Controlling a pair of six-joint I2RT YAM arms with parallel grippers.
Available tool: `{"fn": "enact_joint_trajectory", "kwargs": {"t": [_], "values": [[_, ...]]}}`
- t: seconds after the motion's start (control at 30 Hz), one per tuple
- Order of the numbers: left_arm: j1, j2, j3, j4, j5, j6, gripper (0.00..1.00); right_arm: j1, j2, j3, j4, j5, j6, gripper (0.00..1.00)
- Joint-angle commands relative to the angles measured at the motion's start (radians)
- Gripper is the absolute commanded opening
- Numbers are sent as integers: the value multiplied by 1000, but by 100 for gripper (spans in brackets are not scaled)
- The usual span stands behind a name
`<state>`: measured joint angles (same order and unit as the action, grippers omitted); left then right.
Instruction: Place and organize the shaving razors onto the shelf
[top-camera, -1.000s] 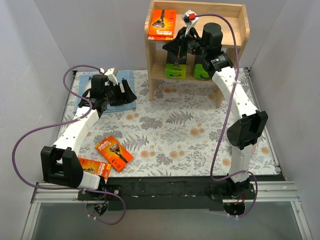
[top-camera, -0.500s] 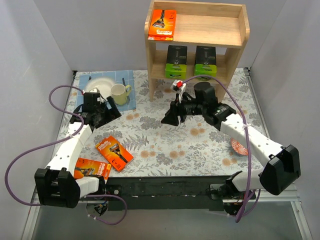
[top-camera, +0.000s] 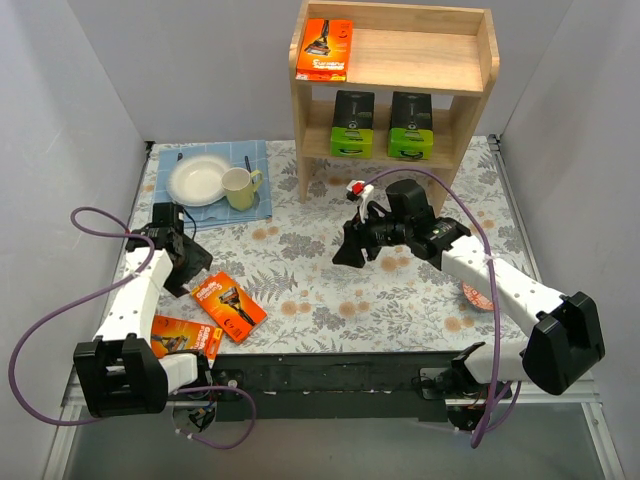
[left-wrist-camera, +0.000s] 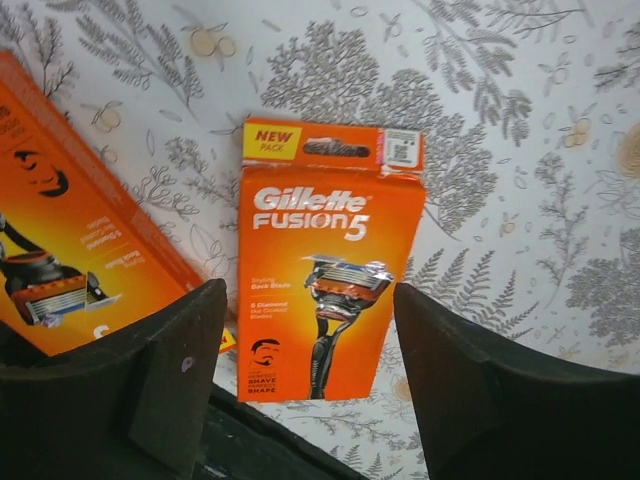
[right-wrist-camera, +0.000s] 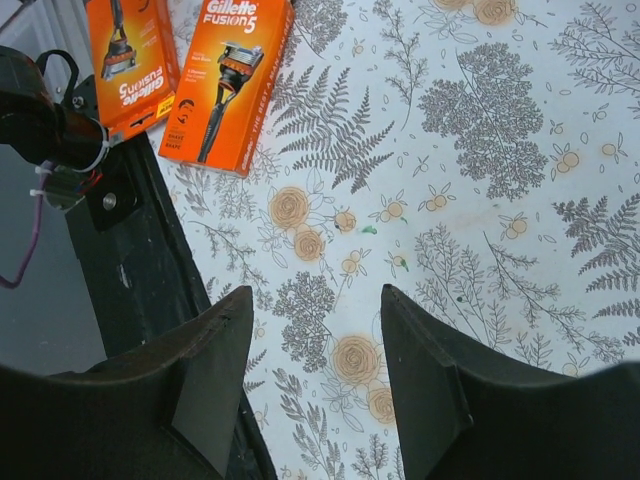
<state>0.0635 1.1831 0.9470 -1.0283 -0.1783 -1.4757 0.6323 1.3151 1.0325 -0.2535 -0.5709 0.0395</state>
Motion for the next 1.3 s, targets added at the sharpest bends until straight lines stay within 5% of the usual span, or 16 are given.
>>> {"fn": "enact_joint_trajectory", "kwargs": {"t": [0.0,0.27,0.57,0.77,1.03,1.27], "values": [[4,-30,-63,-125,-32,-72,68,-2,-5,46,-20,13,-36,62],[2,62,-201,-10,98,-101,69,-2,45,110,-35,13,-81,63],[-50,150,-338,273,459,-208,53,-2,73,129,-61,23,-121,63],[-230,199,-291,415,448,-235,43,-2,44,43,-89,45,-199,61],[-359,279,-261,585,609,-209,42,-2,23,-25,-98,62,-248,61],[-396,181,-200,528,536,-85,46,16,26,-83,-73,57,-300,59]]}}
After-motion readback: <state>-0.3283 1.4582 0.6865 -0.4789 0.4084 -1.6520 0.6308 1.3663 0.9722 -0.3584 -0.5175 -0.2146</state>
